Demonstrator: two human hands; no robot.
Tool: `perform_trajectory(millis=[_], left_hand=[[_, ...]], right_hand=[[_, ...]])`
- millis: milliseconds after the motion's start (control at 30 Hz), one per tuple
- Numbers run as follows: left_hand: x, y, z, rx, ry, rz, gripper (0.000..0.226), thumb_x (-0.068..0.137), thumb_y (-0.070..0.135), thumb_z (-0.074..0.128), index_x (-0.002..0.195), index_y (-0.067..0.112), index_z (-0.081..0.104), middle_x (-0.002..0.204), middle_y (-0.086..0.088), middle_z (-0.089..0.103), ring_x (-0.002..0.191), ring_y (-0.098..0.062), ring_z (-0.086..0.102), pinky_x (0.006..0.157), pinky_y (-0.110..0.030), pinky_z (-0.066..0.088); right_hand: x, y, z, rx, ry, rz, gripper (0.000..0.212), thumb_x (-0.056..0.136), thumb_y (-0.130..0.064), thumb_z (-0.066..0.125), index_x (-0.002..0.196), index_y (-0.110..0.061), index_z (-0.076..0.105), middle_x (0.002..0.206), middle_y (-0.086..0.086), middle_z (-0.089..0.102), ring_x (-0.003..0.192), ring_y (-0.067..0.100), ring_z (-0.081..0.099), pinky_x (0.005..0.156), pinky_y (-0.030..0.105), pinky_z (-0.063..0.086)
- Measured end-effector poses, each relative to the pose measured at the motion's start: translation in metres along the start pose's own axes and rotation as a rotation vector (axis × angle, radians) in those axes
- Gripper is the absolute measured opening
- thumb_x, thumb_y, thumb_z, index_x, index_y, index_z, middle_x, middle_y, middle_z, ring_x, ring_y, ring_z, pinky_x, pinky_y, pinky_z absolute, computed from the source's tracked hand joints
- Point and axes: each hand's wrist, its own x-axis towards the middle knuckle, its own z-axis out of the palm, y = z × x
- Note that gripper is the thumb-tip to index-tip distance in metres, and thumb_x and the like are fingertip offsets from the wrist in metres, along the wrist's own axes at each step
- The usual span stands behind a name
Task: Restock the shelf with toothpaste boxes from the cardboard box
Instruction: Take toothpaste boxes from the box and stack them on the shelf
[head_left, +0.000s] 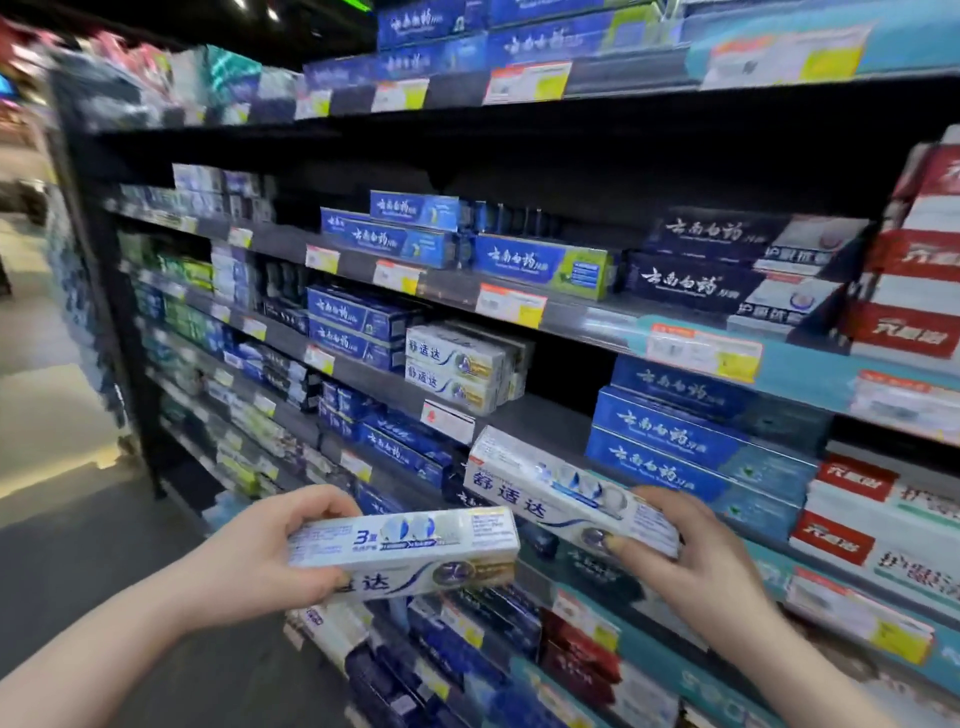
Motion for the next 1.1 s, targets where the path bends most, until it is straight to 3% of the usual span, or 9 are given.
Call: perform_trajectory(millis=[100, 167, 267, 500, 633, 767, 933, 1033, 1100], left_hand=[[0.018, -0.022, -0.019, -0.016, 0.014, 0.015, 0.041, 0.062, 0.004, 0.069, 0.091, 0.032, 0.06, 0.088, 0.002, 0.067, 0.068, -0.007, 0.059, 0.061, -0.02, 0.047], [0.029, -0.034, -0.024, -0.033, 0.027, 0.011, 0.039, 0.058, 0.015, 0.068, 0.092, 0.033, 0.059, 0.091, 0.002, 0.066, 0.07, -0.012, 0.06, 0.062, -0.021, 0.046], [0.046, -0.051, -0.032, -0.043, 0.066, 0.021, 0.041, 0.052, 0.032, 0.064, 0.093, 0.037, 0.059, 0.093, 0.005, 0.067, 0.073, -0.009, 0.061, 0.067, -0.02, 0.048], [0.117, -0.089, -0.072, 0.054, 0.107, 0.038, 0.039, 0.052, 0.034, 0.064, 0.091, 0.036, 0.061, 0.084, 0.007, 0.068, 0.069, -0.004, 0.058, 0.064, -0.018, 0.046], [0.152, -0.102, -0.09, 0.135, 0.155, 0.103, 0.038, 0.052, 0.035, 0.065, 0.09, 0.039, 0.06, 0.082, 0.015, 0.063, 0.065, 0.005, 0.054, 0.062, -0.011, 0.043], [0.178, -0.121, -0.099, 0.146, 0.162, 0.101, 0.041, 0.049, 0.038, 0.065, 0.089, 0.041, 0.059, 0.085, 0.011, 0.065, 0.067, -0.001, 0.06, 0.061, -0.015, 0.046], [0.218, -0.155, -0.108, 0.122, 0.044, 0.153, 0.049, 0.047, 0.031, 0.072, 0.092, 0.044, 0.062, 0.089, 0.011, 0.068, 0.074, -0.006, 0.065, 0.066, -0.025, 0.051], [0.247, -0.173, -0.117, -0.015, -0.078, 0.196, 0.048, 0.049, 0.024, 0.078, 0.095, 0.033, 0.066, 0.094, 0.0, 0.069, 0.078, -0.016, 0.068, 0.066, -0.032, 0.055], [0.265, -0.179, -0.12, -0.106, -0.197, 0.238, 0.043, 0.05, 0.019, 0.08, 0.089, 0.031, 0.067, 0.093, -0.003, 0.069, 0.075, -0.016, 0.069, 0.063, -0.026, 0.055]], right_hand=[[0.03, -0.009, 0.023, 0.008, -0.004, 0.026, 0.04, 0.077, -0.031, 0.07, 0.113, -0.037, 0.053, 0.103, -0.017, 0.051, 0.099, 0.011, 0.052, 0.083, 0.029, 0.039], [0.052, -0.014, 0.036, -0.025, -0.011, 0.014, 0.046, 0.079, -0.034, 0.068, 0.121, -0.029, 0.052, 0.111, -0.013, 0.052, 0.103, 0.009, 0.05, 0.087, 0.029, 0.04], [0.091, -0.019, 0.058, -0.032, -0.01, -0.048, 0.042, 0.079, -0.033, 0.068, 0.118, -0.026, 0.054, 0.104, -0.014, 0.053, 0.097, 0.008, 0.051, 0.076, 0.022, 0.037], [0.188, -0.03, 0.116, 0.071, -0.019, -0.088, 0.039, 0.077, -0.03, 0.07, 0.108, -0.03, 0.046, 0.102, -0.009, 0.055, 0.081, -0.003, 0.051, 0.062, 0.01, 0.037], [0.223, -0.025, 0.134, 0.066, -0.055, -0.085, 0.036, 0.076, -0.031, 0.071, 0.105, -0.028, 0.049, 0.102, -0.007, 0.056, 0.08, -0.004, 0.049, 0.064, 0.0, 0.036], [0.241, -0.024, 0.147, 0.068, -0.053, -0.068, 0.039, 0.076, -0.03, 0.072, 0.107, -0.029, 0.048, 0.098, -0.014, 0.047, 0.079, -0.011, 0.046, 0.067, -0.002, 0.037], [0.249, -0.024, 0.162, 0.06, 0.01, -0.06, 0.038, 0.07, -0.03, 0.076, 0.092, -0.037, 0.047, 0.098, -0.02, 0.045, 0.09, -0.003, 0.049, 0.074, -0.002, 0.033], [0.247, -0.029, 0.171, 0.045, 0.065, -0.024, 0.038, 0.069, -0.03, 0.077, 0.087, -0.043, 0.046, 0.099, -0.022, 0.044, 0.095, -0.009, 0.047, 0.077, -0.004, 0.031], [0.243, -0.033, 0.178, 0.038, 0.122, 0.019, 0.041, 0.069, -0.03, 0.078, 0.084, -0.047, 0.043, 0.1, -0.021, 0.045, 0.096, -0.006, 0.047, 0.077, -0.004, 0.031]])
